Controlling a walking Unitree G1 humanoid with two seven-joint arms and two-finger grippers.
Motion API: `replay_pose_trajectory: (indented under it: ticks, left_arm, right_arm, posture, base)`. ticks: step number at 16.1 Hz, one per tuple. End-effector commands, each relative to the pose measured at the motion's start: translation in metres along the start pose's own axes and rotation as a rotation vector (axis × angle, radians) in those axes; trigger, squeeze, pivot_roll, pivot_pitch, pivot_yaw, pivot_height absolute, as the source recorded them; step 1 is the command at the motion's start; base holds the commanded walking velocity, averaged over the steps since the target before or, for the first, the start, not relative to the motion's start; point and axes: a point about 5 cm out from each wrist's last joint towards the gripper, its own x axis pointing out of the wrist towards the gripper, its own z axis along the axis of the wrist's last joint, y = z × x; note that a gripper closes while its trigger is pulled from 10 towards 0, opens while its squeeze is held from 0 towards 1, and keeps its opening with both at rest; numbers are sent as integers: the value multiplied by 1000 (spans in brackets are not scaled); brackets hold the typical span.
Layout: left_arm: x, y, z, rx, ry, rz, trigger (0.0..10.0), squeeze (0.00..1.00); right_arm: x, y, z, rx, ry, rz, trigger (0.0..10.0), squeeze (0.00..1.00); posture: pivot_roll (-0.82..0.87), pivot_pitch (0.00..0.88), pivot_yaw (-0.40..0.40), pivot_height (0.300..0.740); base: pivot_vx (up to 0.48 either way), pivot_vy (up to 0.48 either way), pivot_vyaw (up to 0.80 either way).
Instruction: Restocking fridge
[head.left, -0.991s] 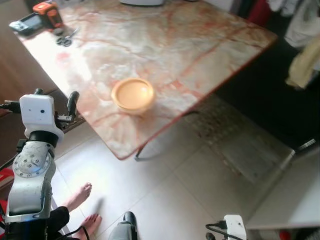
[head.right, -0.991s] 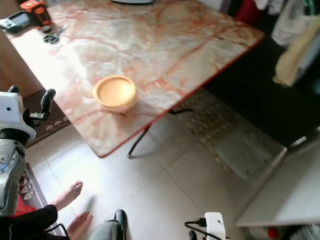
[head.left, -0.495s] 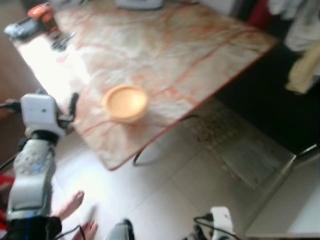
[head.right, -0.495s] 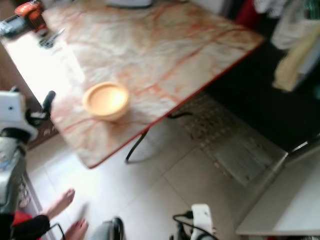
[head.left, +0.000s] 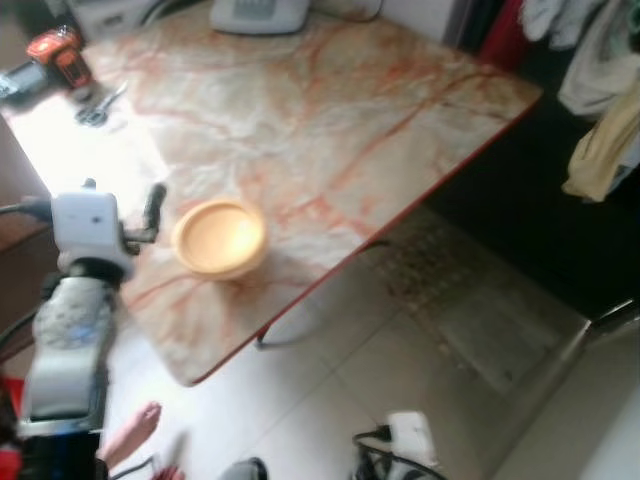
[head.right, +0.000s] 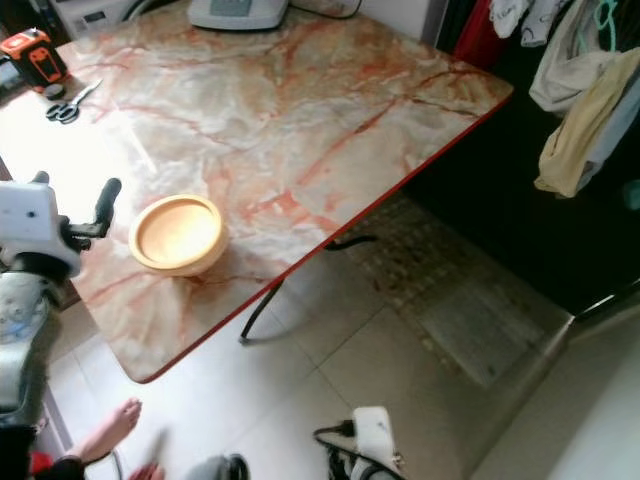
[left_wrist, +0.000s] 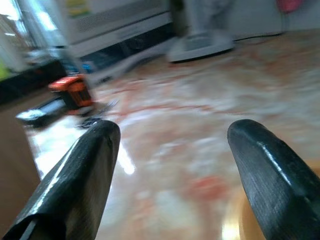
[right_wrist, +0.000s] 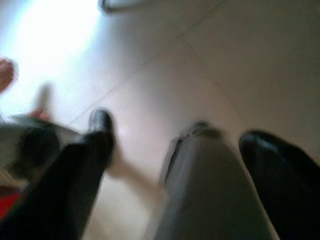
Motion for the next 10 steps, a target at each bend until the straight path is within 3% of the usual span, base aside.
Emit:
replay_pose_trajectory:
  ticks: [1, 5, 8, 10]
  left_arm:
    - [-2, 7, 0, 31, 4, 15, 10000, 0]
    - [-4, 6, 0, 10, 3, 10, 10000, 0]
    - [-7, -2, -13, -296, 99, -45, 10000, 0]
    - [-10, 2, -14, -496, 113, -46, 10000, 0]
  right_arm:
    - [-1, 10, -13, 17, 45, 7, 10000, 0]
    - [-3, -3, -15, 8, 49, -1, 10000, 0]
    - [-4, -5, -16, 1, 49, -3, 10000, 0]
    - [-4, -6, -16, -1, 49, -2, 10000, 0]
  posture:
    - [66, 246, -30, 740]
    - [69, 239, -32, 740]
    - [67, 227, -32, 740]
    - [69, 224, -32, 740]
  base:
    - [270, 0, 0]
    - [205, 0, 0]
    - [0, 0, 0]
    - [0, 0, 0]
